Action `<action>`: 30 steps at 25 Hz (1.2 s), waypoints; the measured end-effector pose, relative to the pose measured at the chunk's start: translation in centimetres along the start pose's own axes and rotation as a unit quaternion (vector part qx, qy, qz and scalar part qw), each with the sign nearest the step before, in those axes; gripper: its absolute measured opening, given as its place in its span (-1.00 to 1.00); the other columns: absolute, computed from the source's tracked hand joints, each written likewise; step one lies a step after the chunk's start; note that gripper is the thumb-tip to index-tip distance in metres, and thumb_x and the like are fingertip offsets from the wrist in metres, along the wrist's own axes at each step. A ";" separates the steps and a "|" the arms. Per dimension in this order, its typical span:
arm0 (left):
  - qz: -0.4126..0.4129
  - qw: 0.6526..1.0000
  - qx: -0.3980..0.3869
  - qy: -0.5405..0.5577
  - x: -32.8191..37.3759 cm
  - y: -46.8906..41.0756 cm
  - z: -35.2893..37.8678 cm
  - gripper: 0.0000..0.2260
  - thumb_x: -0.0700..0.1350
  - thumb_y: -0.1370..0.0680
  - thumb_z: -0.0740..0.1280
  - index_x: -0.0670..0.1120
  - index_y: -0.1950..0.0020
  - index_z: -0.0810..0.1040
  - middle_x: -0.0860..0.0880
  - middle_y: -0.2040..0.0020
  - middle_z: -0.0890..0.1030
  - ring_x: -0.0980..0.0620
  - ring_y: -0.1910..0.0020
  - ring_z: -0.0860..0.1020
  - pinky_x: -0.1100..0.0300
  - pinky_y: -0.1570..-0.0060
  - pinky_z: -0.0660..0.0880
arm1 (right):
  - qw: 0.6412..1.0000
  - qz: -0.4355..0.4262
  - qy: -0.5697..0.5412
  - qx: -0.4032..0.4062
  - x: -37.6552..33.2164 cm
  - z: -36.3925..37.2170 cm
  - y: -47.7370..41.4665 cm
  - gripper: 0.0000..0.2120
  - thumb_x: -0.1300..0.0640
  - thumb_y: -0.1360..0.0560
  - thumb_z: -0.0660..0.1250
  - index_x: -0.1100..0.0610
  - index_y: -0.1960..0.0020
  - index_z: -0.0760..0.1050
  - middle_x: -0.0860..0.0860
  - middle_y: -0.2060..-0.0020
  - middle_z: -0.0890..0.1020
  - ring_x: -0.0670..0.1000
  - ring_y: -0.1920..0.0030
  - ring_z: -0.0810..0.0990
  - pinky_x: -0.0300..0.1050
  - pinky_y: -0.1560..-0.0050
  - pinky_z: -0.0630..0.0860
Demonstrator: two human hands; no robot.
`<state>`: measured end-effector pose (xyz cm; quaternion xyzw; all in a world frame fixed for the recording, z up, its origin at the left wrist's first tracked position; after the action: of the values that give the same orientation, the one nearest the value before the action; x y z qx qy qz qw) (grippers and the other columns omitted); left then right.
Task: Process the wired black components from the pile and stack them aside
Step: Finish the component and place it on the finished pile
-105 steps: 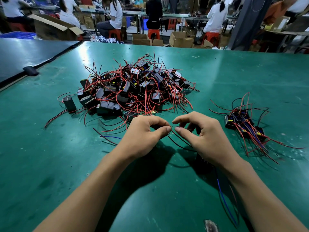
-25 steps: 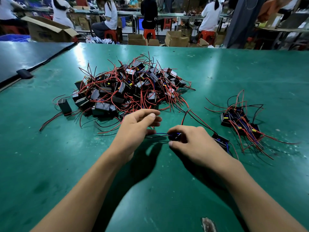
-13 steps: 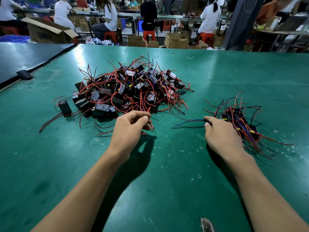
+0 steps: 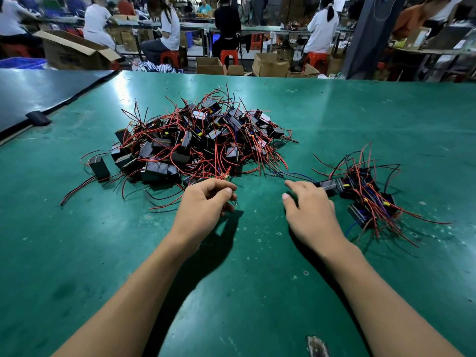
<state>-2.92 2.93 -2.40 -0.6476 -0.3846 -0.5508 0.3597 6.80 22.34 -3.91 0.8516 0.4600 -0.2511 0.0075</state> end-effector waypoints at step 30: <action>0.044 0.991 0.047 -0.117 -0.6 -0.9 -0.4 -0.92 -0.15 -0.53 0.38 -0.04 0.05 0.67 0.04 0.20 0.68 0.02 0.24 0.64 0.06 0.12 0.62 | 0.989 0.114 -0.058 0.068 -3.2 2.3 -8.3 -0.69 0.08 -0.60 0.31 0.07 -0.33 0.56 0.12 -0.23 0.57 0.19 -0.13 0.58 -0.08 0.00 0.43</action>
<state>-3.94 2.94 -2.90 -0.7066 -0.4205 -0.4362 0.3657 -2.17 24.10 -2.66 0.8813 0.3401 -0.3281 0.0046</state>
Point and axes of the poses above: each hand's wrist, its own y-axis away from the middle knuckle, its own z-axis out of the palm, x = y × z, the point moved 5 cm from there along -y, towards the middle knuckle
